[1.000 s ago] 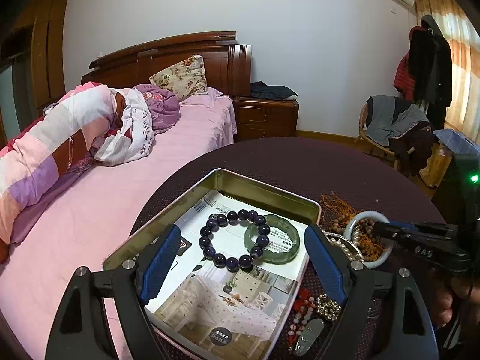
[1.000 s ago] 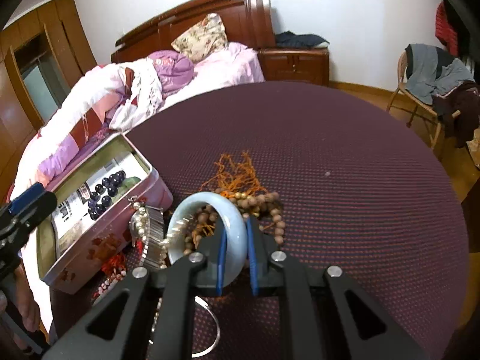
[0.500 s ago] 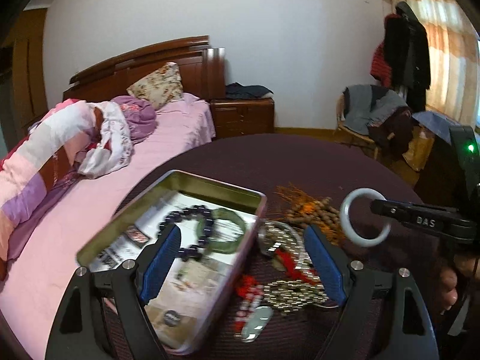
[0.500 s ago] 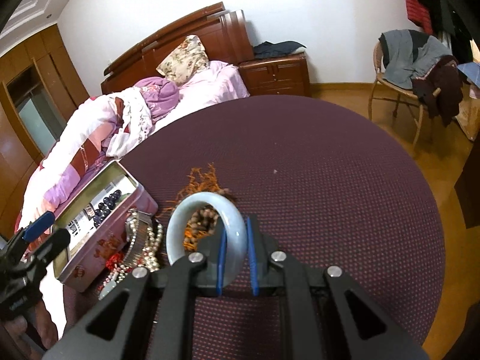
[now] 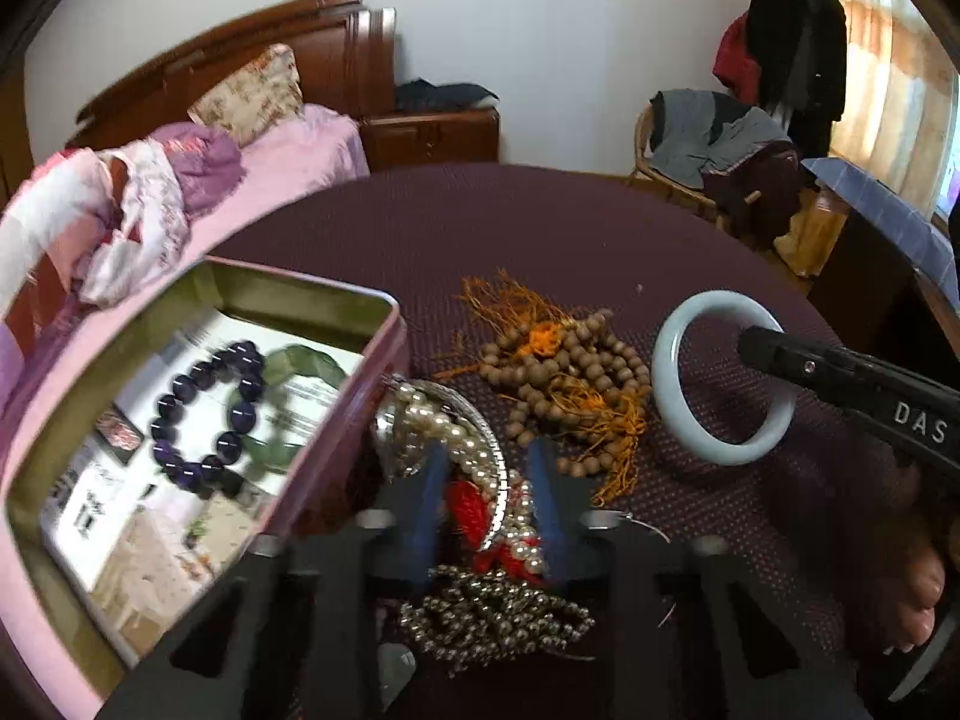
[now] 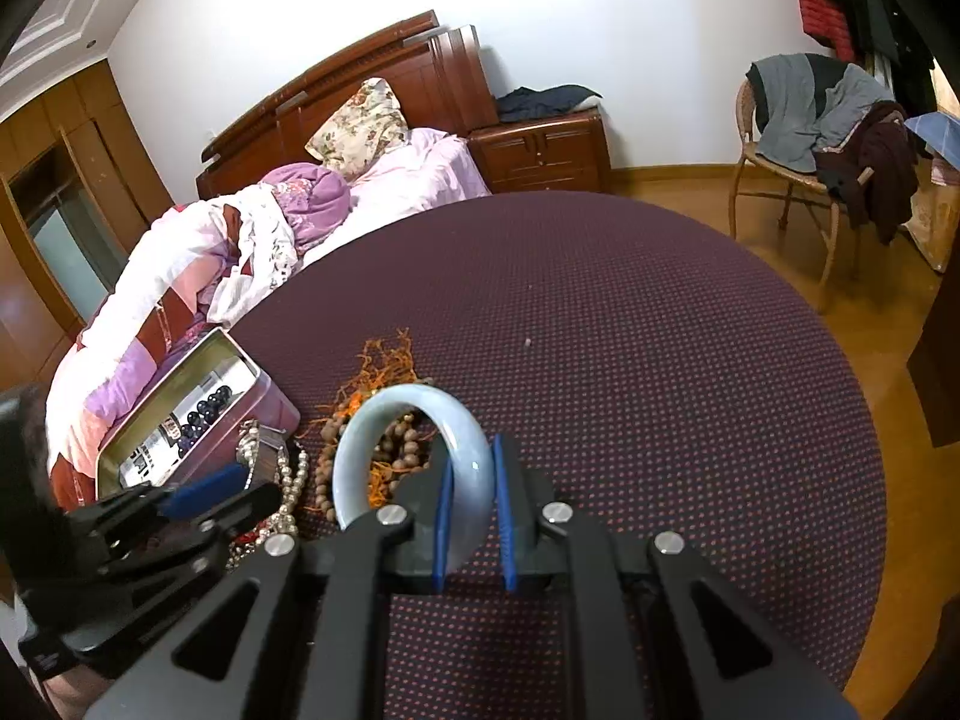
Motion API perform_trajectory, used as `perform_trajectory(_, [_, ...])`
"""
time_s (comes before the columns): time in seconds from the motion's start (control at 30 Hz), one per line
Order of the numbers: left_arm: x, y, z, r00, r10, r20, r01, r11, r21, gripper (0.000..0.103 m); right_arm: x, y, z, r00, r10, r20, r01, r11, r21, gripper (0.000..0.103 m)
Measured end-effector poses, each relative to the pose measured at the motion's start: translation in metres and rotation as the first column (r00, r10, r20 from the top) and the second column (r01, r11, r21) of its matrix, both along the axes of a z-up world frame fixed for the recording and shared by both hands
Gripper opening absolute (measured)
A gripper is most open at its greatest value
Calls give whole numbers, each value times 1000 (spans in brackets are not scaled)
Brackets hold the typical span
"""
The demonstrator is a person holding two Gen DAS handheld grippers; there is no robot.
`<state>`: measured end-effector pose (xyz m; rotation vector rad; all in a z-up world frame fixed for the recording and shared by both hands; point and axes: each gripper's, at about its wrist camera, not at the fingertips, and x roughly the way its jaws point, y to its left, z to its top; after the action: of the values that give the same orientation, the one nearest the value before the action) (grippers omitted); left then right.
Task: Organize jewelry
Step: 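Grasp the silver watch by its metal band with the left tool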
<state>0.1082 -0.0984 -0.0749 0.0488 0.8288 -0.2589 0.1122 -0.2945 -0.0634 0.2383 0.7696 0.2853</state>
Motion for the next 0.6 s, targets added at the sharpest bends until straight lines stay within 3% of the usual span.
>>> perform_trajectory(0.2, [-18, 2, 26, 995, 2, 104, -1, 1000, -10, 3, -1, -5, -1, 1000, -3, 2, 3, 1000, 17, 16])
perform_trajectory(0.4, [-32, 15, 69, 971, 14, 240, -6, 999, -34, 3, -3, -7, 2, 1000, 1, 13, -1, 1000, 19, 16])
perform_trajectory(0.6, [-30, 33, 95, 953, 45, 300, -25, 997, -71, 3, -6, -2, 10, 1000, 10, 30, -10, 1000, 19, 16])
